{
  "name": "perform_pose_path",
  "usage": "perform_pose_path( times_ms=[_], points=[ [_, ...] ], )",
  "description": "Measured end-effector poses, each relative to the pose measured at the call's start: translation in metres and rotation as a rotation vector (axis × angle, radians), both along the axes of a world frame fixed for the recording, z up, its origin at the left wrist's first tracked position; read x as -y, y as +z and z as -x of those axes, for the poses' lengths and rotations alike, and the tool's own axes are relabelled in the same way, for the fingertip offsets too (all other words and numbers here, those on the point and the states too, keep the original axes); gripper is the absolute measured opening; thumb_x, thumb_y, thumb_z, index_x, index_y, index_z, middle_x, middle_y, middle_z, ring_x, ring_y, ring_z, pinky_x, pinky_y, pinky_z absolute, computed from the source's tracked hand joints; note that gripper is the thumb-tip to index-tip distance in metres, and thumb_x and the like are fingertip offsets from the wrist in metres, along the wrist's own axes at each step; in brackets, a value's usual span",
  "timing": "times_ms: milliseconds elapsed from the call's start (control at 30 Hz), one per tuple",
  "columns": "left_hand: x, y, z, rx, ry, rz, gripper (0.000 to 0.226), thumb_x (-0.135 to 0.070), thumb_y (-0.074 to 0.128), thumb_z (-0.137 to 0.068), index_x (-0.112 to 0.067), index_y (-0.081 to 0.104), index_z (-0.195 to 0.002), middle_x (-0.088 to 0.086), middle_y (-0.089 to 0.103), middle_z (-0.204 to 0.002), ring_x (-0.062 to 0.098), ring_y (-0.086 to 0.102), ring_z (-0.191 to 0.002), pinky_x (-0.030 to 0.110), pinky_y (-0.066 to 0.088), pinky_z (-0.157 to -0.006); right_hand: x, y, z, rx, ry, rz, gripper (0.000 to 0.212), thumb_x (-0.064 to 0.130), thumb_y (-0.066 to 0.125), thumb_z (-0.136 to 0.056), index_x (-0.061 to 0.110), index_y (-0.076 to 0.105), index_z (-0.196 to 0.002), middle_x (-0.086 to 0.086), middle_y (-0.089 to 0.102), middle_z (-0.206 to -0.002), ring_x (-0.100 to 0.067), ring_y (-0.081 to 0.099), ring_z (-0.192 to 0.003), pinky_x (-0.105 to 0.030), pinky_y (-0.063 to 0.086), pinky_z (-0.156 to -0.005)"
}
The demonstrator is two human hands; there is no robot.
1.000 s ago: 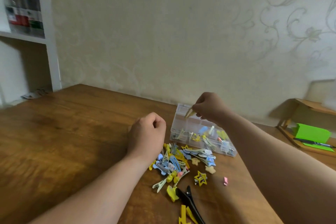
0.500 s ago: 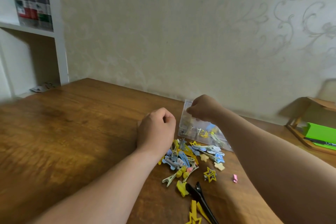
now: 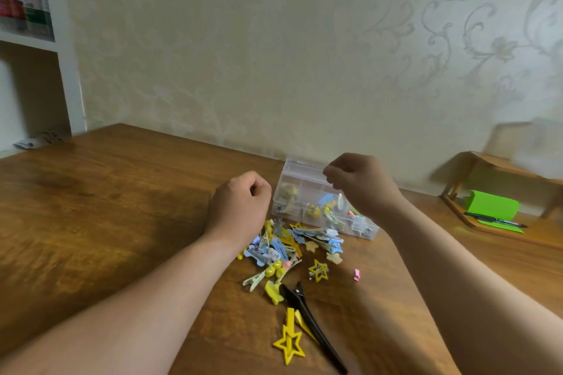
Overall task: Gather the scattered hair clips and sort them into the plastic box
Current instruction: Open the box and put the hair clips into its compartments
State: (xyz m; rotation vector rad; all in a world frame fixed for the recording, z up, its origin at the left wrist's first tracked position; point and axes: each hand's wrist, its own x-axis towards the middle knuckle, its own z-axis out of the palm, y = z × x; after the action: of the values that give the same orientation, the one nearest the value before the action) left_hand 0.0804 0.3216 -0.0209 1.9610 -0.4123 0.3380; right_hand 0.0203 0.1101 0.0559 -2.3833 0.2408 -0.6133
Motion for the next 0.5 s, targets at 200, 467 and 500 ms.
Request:
perform_pose_path(
  times_ms=[200,467,500],
  points=[
    [-0.002,0.007,0.011,-0.014,-0.038,0.006,0.020,-0.021,0.058,-0.101,-0.027,0.073,-0.090,-0.010,0.070,-0.079,0.014,0.064,-0.071,0.031,0.048,-0.061,0.017,-0.015,0.067,-0.077,0.015,0.006,0.012,0.026,0.070,-0.097,0.026,0.077,-0.088,0.005,0.077,-0.080,-0.010,0.071,-0.069,-0.028,0.052,-0.063],
    [-0.005,0.008,0.017,-0.001,-0.017,0.007,0.021,-0.018,0.058,-0.104,-0.021,0.075,-0.092,-0.005,0.073,-0.084,0.011,0.066,-0.078,0.028,0.049,-0.061,0.014,-0.035,0.092,-0.273,0.121,0.223,0.009,0.033,0.077,-0.092,0.035,0.076,-0.101,0.017,0.073,-0.091,0.002,0.067,-0.081,-0.016,0.055,-0.071],
    [-0.005,0.008,0.017,-0.002,-0.016,0.008,0.022,-0.018,0.057,-0.104,-0.020,0.076,-0.093,-0.005,0.073,-0.085,0.011,0.066,-0.080,0.029,0.050,-0.063,0.012,-0.036,0.091,-0.291,0.137,0.239,0.012,0.035,0.077,-0.093,0.036,0.076,-0.105,0.017,0.072,-0.092,0.001,0.068,-0.081,-0.016,0.055,-0.071]
  ],
)
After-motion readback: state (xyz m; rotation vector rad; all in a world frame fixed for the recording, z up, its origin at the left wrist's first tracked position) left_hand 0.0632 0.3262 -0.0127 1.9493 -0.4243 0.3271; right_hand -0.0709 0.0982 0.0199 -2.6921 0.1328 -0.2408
